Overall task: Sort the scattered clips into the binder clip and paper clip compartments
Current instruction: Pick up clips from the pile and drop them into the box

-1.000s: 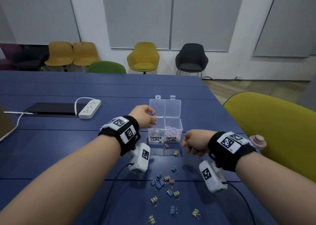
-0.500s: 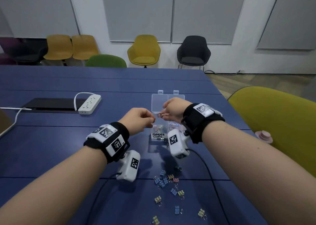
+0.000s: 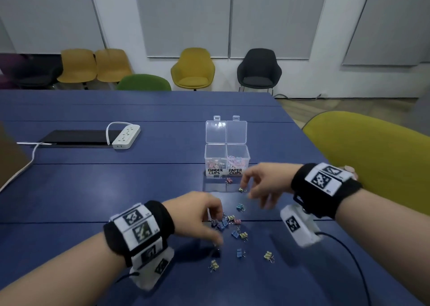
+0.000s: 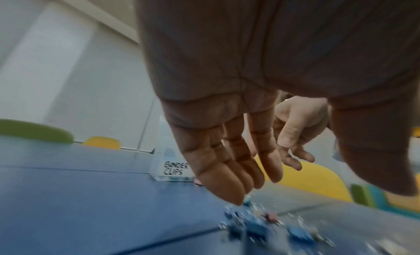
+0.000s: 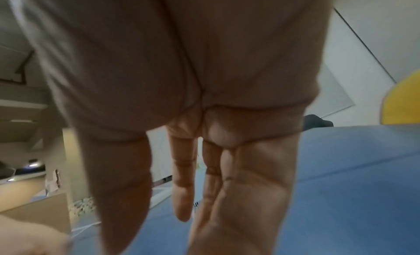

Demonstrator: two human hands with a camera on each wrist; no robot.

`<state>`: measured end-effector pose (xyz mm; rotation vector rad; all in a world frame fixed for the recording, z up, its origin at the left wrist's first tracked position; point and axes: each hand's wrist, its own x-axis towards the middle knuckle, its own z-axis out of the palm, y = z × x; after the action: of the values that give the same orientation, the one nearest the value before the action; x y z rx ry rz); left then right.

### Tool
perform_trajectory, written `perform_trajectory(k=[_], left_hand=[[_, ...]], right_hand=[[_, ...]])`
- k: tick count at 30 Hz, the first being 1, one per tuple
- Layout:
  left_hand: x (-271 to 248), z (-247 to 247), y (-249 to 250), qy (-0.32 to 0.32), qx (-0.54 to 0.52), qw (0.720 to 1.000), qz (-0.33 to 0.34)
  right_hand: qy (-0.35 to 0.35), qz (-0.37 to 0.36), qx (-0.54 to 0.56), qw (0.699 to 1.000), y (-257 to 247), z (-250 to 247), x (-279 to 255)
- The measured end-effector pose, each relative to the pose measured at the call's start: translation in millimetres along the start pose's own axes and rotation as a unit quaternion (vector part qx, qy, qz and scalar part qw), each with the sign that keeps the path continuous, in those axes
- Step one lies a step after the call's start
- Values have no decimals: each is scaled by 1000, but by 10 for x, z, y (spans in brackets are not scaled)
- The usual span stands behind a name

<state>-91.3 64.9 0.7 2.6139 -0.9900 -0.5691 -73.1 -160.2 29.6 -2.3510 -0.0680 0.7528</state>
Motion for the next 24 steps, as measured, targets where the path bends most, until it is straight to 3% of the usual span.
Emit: perform_trajectory(k=[6, 10, 13, 18, 24], left_hand=[[-87, 316, 131, -43, 87, 995, 13], [16, 445, 176, -50, 99, 994, -3], [100, 459, 134, -37, 91, 995, -7], [121, 433, -33, 5, 115, 992, -50], [79, 377, -163, 79, 68, 986, -133]], right_hand=[[-76, 92, -127, 985, 390, 490, -313], [-2, 31, -201, 979, 391, 800, -338], [43, -13, -198, 979, 314, 876, -298], [45, -73, -266, 960, 196, 941, -183], [26, -72, -304, 950, 104, 899, -86]])
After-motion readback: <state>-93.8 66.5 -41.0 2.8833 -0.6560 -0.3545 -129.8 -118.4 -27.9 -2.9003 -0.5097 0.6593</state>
